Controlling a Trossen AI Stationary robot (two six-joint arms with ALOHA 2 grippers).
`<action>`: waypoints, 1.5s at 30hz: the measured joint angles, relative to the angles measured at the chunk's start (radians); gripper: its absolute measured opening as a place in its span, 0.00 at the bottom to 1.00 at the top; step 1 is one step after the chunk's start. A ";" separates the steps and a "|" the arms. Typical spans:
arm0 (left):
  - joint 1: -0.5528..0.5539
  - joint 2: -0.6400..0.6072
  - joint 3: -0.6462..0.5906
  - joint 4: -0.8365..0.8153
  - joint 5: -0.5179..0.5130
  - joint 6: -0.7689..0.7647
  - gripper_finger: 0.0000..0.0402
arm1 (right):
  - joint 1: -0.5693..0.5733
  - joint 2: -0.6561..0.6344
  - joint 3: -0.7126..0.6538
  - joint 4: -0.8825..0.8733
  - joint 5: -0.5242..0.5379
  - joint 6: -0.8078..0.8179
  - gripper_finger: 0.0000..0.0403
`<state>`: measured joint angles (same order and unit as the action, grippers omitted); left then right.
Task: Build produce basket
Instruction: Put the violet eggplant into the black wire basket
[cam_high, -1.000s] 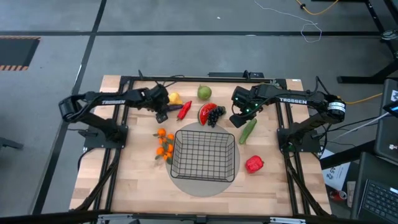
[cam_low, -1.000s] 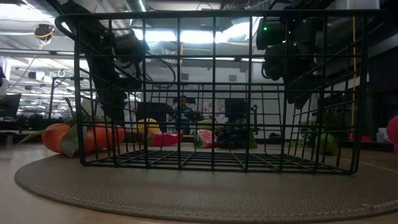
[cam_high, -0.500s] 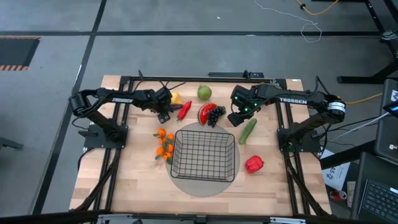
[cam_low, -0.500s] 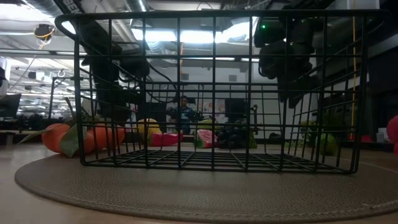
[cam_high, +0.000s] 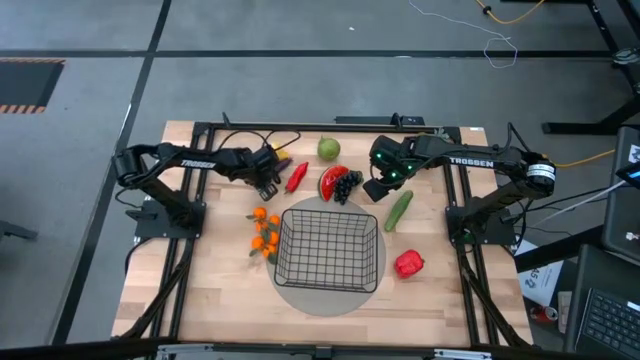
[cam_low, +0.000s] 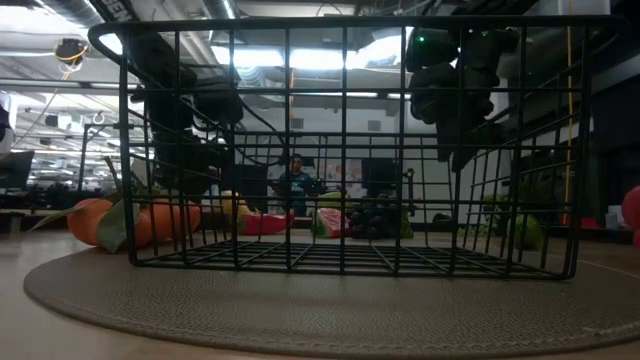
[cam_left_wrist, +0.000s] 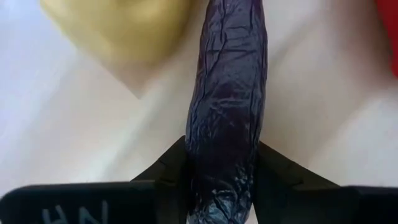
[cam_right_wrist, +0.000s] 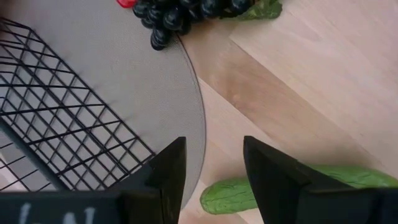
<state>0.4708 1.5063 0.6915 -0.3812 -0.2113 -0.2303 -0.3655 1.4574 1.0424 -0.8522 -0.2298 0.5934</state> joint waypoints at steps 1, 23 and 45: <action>-0.007 -0.012 0.013 -0.036 0.004 -0.005 0.26 | 0.000 0.000 0.000 0.000 0.000 0.000 0.40; -0.279 -0.285 0.492 -0.264 0.020 -0.029 0.26 | 0.000 0.000 0.000 0.029 0.000 0.005 0.40; -0.598 -0.193 0.550 0.025 0.185 0.095 0.26 | 0.000 0.000 0.000 0.050 0.001 -0.001 0.40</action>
<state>-0.1270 1.3131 1.2419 -0.3561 -0.0265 -0.1355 -0.3653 1.4574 1.0424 -0.8024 -0.2289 0.5928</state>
